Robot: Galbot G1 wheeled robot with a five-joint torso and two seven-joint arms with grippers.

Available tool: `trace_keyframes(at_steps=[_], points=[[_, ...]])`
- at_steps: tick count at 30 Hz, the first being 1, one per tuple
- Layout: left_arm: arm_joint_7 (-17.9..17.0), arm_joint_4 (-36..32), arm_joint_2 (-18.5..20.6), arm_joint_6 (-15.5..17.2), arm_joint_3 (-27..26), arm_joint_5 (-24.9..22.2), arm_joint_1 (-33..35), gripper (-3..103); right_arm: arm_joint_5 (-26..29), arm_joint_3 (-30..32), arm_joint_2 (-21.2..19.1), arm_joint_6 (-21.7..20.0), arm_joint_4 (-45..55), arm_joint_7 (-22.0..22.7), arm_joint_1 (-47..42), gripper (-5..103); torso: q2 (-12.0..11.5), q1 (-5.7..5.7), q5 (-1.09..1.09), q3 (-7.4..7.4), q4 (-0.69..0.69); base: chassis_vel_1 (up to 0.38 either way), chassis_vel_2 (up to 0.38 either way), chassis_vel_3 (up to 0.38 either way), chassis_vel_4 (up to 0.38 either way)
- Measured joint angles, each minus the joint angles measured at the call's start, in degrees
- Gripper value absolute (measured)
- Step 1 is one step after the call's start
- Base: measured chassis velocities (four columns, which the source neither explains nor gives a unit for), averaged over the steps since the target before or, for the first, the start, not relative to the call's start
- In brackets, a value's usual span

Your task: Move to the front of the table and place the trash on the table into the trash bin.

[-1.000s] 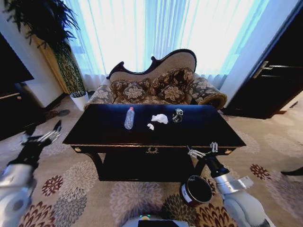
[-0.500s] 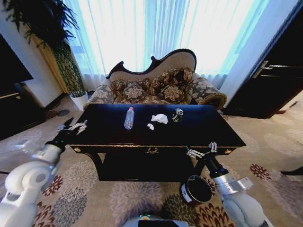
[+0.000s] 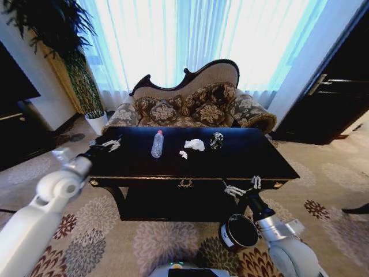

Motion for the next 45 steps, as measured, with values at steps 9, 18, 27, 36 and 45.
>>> trace_keyframes(at_steps=[9,18,27,36,45], points=[[-12.42,2.28,-8.65,4.87,10.36,2.14,-9.13,100,-1.11,-0.41,0.05,-0.67,-1.64,0.01,0.11,100,0.01,0.0,0.01,0.0,0.0,0.0,0.0,0.0,0.0],[-15.88,3.45,-14.23,8.87,16.79,5.48,-12.78,100,-2.4,-1.42,0.43,-0.94,-2.73,-0.27,0.7,100,0.0,0.0,0.0,0.0,0.0,0.0,0.0,0.0,0.0],[-18.26,4.34,-15.99,13.35,23.06,11.66,-16.64,100,-2.23,-0.97,-0.38,-0.98,-4.81,-0.64,1.76,100,0.01,0.0,0.0,0.0,0.01,0.0,0.0,0.0,0.0],[-19.99,6.46,-18.32,13.31,26.91,13.35,-18.26,100,-2.32,-1.13,-0.82,0.32,-6.62,-1.8,2.72,100,0.01,0.0,0.0,0.0,0.01,0.0,0.0,0.0,0.0],[-19.87,8.03,-20.98,12.89,28.94,14.88,-18.27,100,-2.36,-0.83,-1.35,1.38,-8.36,-2.18,3.2,100,0.01,-0.01,0.0,-0.01,0.01,0.0,0.0,0.0,0.0]])
